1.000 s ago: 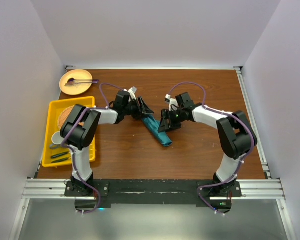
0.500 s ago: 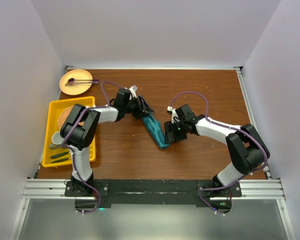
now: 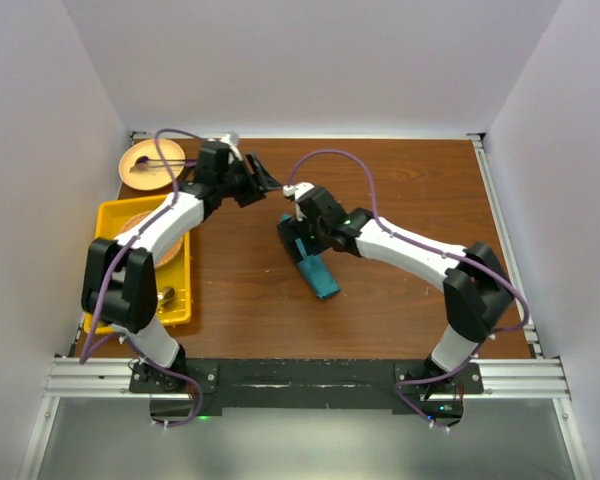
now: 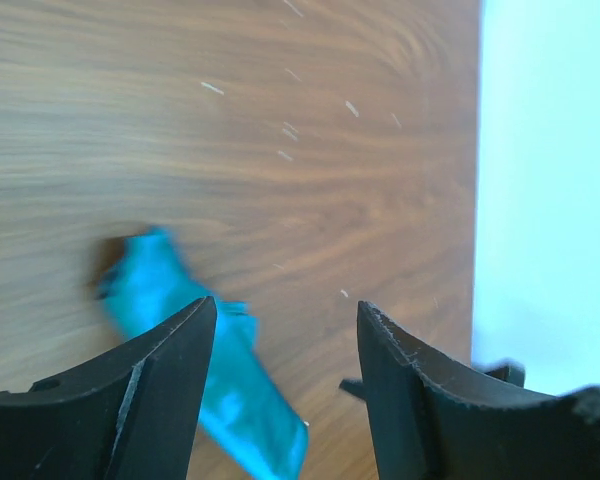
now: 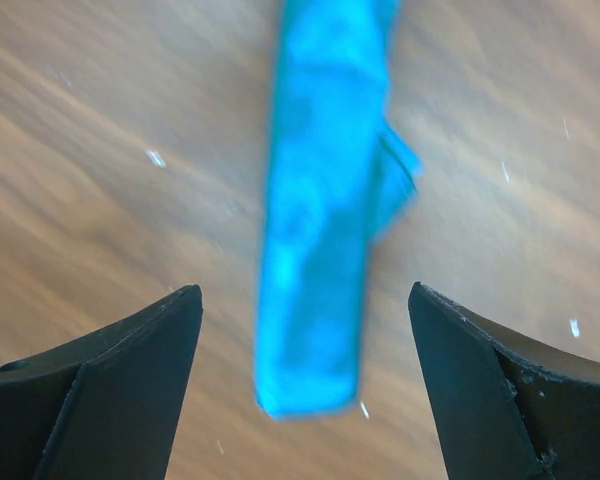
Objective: Fold the napkin, place the utensils inside, and roll it up
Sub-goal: Roll the napkin with the utensil
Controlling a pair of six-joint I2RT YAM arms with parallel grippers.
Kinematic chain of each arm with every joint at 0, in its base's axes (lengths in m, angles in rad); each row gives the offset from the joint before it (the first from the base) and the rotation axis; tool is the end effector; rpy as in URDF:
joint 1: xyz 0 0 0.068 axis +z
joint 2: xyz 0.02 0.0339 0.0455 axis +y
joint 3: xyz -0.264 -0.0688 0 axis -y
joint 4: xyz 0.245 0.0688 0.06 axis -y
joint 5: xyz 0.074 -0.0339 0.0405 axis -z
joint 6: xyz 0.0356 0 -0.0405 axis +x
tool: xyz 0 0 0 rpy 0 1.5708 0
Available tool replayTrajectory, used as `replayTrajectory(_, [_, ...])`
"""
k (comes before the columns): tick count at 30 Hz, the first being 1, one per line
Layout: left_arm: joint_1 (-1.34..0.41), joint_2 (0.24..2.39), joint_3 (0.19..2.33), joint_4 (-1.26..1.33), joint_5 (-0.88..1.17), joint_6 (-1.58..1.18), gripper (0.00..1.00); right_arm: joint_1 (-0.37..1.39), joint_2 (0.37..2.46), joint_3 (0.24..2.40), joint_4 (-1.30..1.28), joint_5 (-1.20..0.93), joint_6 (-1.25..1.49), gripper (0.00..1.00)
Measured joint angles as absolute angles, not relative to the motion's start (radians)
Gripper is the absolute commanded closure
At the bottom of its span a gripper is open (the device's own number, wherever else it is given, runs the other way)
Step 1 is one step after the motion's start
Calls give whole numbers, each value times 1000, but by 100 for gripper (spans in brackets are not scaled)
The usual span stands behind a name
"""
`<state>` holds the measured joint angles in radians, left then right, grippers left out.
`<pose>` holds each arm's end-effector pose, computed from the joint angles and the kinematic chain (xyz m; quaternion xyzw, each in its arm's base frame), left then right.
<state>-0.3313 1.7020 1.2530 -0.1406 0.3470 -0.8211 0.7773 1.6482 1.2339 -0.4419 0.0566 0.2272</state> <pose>0.3654 -0.1385 0.2632 -0.1317 0.8626 -0.3805 0.3062 0.2585 0.2515 0.2503 -0.2448 0.9040 0.1451 0.3192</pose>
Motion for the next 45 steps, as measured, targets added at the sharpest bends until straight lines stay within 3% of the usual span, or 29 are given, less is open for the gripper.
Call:
replayTrajectory(7, [-139,1533,1139,-280,222,-837,36,918,1888,1393,-454,250,246,25])
replayTrajectory(11, [-125,1523,1103,-306,224,-826,37,952,1977,1423,-480,329,246,30])
replayTrajectory(29, [-125,1523,1009,-272,287,-826,38,946,2002,1423,-499,459,205,32])
replayTrajectory(37, [-125,1523,1009,-263,303,-826,38,913,2016,1390,-441,455,196,39])
replayTrajectory(44, [-125,1523,1008,-249,316,-826,37,891,2017,1365,-375,445,189,67])
replayTrajectory(45, [-125,1523,1007,-248,319,-826,37,885,2017,1363,-367,439,189,78])
